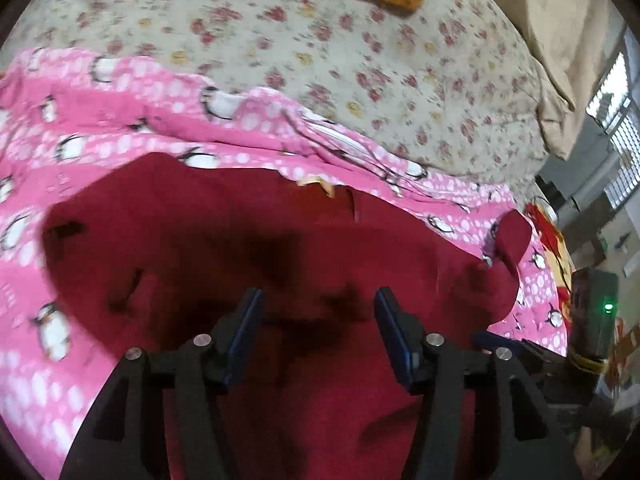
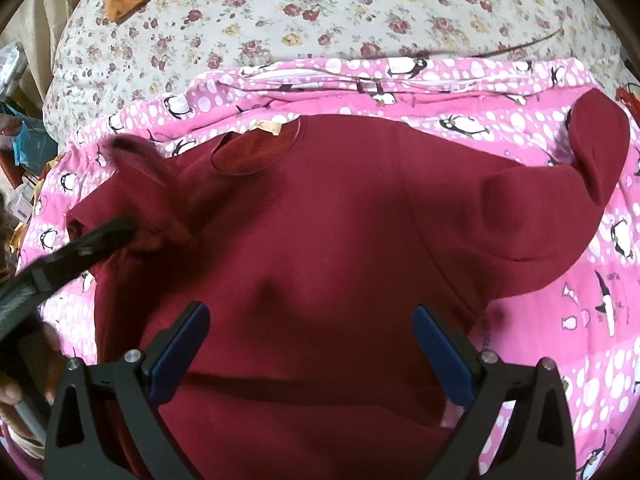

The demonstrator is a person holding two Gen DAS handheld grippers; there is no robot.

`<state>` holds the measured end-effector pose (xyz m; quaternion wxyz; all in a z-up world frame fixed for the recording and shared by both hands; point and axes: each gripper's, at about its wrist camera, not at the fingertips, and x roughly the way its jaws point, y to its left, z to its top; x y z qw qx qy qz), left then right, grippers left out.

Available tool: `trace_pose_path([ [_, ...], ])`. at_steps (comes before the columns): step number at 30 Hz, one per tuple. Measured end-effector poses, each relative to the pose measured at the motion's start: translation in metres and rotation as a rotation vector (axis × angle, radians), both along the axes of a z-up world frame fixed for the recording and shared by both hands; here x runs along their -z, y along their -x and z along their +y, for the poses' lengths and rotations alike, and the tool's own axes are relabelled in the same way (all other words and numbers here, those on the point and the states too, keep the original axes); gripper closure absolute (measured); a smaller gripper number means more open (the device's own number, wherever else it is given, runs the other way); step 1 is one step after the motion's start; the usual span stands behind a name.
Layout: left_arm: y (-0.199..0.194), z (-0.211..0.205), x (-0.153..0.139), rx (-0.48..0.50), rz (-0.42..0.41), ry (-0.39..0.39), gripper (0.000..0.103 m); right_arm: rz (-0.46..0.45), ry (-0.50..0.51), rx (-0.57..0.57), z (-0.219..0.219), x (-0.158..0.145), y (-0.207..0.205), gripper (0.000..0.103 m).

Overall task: Fold small clothes
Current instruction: 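Carry the sleeve across the sweatshirt body with the left tool and release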

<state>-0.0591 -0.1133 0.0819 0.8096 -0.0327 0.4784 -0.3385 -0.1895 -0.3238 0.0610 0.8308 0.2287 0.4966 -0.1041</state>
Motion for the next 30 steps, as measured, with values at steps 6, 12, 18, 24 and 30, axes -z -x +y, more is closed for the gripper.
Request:
trace_pose_path([
  [6,0.000,0.062,-0.002,-0.216,-0.057,-0.154,0.066,-0.049,-0.017,-0.025,0.002,-0.008,-0.001,0.000],
  [12,-0.027,0.104,0.023,-0.358,-0.022,-0.245,0.066,-0.077,0.005,-0.046,0.000,-0.009,-0.014,0.000],
  [18,-0.041,0.115,0.028,-0.429,-0.007,-0.264,0.066,-0.032,0.036,-0.036,-0.016,0.013,-0.055,0.008],
  [24,-0.046,0.111,0.034,-0.435,-0.011,-0.307,0.066,-0.059,0.127,-0.117,0.002,0.021,-0.066,0.081],
  [30,-0.045,0.109,0.038,-0.448,-0.007,-0.324,0.066,-0.160,0.102,-0.124,-0.006,-0.007,-0.051,0.097],
])
